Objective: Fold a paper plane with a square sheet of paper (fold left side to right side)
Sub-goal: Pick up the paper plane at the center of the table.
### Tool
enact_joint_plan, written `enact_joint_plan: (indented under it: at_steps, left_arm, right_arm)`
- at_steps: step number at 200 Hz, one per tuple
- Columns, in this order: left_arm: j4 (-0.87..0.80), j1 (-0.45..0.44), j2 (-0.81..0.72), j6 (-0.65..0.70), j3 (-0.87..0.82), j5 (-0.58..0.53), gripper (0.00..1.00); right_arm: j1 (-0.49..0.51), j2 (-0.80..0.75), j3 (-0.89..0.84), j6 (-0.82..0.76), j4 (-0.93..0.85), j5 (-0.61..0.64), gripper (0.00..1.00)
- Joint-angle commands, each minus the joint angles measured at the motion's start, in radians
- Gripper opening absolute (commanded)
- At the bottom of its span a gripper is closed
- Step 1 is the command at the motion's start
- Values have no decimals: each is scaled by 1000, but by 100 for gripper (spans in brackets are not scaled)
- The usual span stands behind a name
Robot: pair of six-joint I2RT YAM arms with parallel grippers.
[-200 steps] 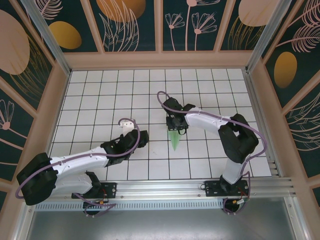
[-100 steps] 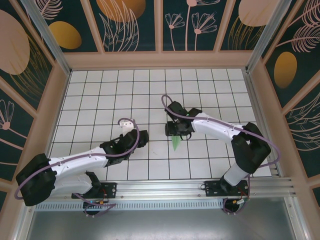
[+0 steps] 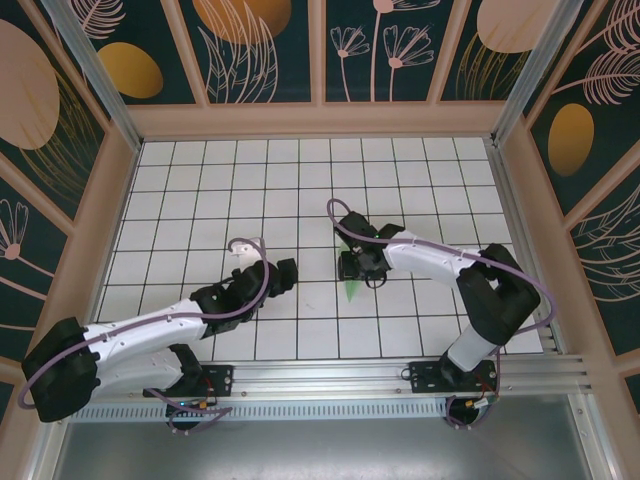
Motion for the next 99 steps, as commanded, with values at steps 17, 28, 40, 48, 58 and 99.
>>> enact_joint_plan:
  at_steps: [17,28,40,48,58,99]
  left_arm:
    - [4,-5,-11,-3,-7,-9,91]
    - [7,-6,-8,0,-6,-8,95]
    - [11,-5,-5,4,-6,-7,98]
    - [11,-6,-5,7,-5,-6,99]
    - [13,-6,-3,8,-5,-8,99]
    - [16,-5,1,13,-2,-7,99]
  right_arm:
    - [-16,26,-23,17,40,-4,43]
    - [-22,32,-30,16,50,-4,41]
    - [-24,39,-35,17,60,-27,38]
    - [-26,44,-34,17,64,-34,37]
    - [-25,51,-35,17,71,-37,35]
    - [-29,77,-35,17,100,-72,22]
